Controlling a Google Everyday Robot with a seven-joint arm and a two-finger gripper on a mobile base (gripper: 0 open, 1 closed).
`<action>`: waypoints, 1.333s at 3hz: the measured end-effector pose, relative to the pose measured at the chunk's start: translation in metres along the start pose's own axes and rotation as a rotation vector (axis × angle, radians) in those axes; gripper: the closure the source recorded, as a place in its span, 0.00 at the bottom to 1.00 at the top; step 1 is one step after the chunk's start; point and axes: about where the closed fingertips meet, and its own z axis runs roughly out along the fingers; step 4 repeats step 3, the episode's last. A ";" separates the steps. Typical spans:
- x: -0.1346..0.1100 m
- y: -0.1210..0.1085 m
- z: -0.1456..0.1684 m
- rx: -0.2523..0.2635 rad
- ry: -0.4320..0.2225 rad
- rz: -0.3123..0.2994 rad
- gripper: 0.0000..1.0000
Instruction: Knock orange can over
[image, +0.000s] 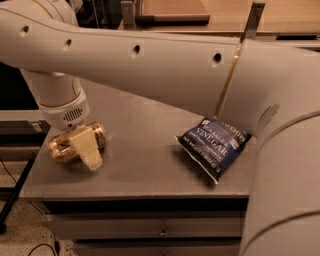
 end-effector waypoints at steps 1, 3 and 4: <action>-0.001 0.001 0.000 -0.003 -0.006 -0.001 0.00; -0.001 0.009 -0.001 -0.004 -0.031 0.003 0.00; -0.001 0.009 -0.001 -0.004 -0.031 0.003 0.00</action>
Offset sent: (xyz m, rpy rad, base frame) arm -0.0062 -0.0039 -0.0022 -0.0001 0.0329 0.0066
